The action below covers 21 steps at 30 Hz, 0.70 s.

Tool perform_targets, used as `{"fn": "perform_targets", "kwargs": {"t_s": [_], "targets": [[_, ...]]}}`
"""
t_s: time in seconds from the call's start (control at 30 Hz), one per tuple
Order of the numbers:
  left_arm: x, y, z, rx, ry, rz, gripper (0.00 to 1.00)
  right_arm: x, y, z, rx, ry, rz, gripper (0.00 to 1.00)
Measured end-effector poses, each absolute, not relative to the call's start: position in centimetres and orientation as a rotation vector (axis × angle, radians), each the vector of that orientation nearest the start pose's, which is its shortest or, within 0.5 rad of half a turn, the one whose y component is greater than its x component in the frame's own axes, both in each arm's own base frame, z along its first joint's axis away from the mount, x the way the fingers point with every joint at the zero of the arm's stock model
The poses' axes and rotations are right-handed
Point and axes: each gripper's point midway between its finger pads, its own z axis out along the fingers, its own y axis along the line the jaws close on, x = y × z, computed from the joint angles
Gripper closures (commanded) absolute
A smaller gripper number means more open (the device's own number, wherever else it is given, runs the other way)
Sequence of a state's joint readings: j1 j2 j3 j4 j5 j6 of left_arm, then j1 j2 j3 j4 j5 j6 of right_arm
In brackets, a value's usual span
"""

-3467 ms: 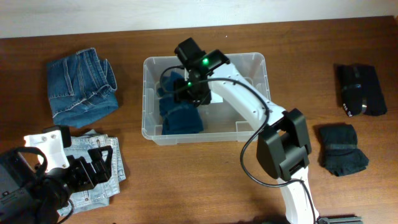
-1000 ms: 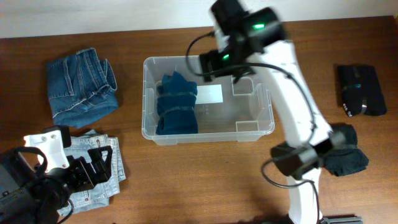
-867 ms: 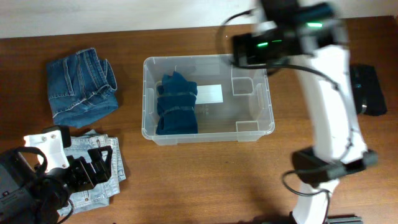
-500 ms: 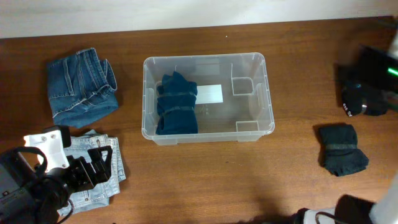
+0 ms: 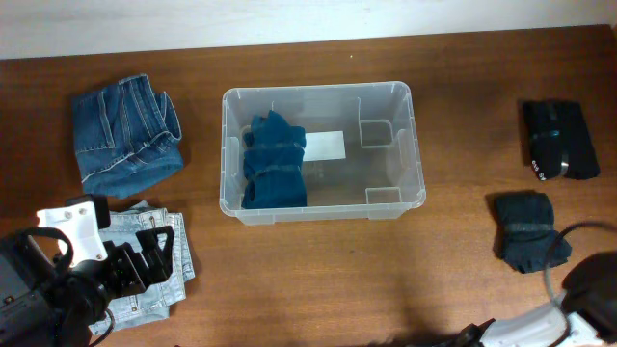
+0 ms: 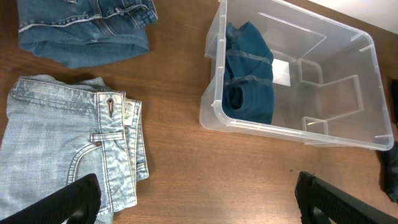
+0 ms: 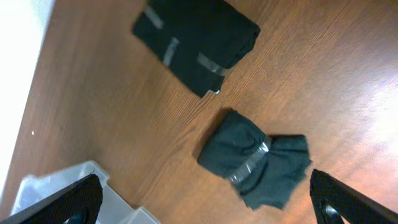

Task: Pack container
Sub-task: 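Reach the right gripper to the black folded garment at top-right and grasp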

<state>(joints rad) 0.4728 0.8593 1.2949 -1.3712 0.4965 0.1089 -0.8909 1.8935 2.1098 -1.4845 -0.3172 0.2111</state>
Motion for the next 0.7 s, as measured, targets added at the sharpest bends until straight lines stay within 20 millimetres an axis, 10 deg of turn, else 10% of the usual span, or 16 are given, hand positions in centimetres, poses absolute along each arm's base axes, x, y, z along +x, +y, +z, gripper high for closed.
{"fn": "perform_targets", "kwargs": {"t_s": [0.3,0.7], "targets": [[19.6,0.8,29.0,-0.236,2.374,-0.353,0.01,33.1,-31.6,14.6,1.535,2.338,0.584,0.01],[19.6,0.8,29.0,-0.235,2.374,-0.353,0.01,35.7,-34.3,11.2,1.548,2.216,0.593,0.01]]}}
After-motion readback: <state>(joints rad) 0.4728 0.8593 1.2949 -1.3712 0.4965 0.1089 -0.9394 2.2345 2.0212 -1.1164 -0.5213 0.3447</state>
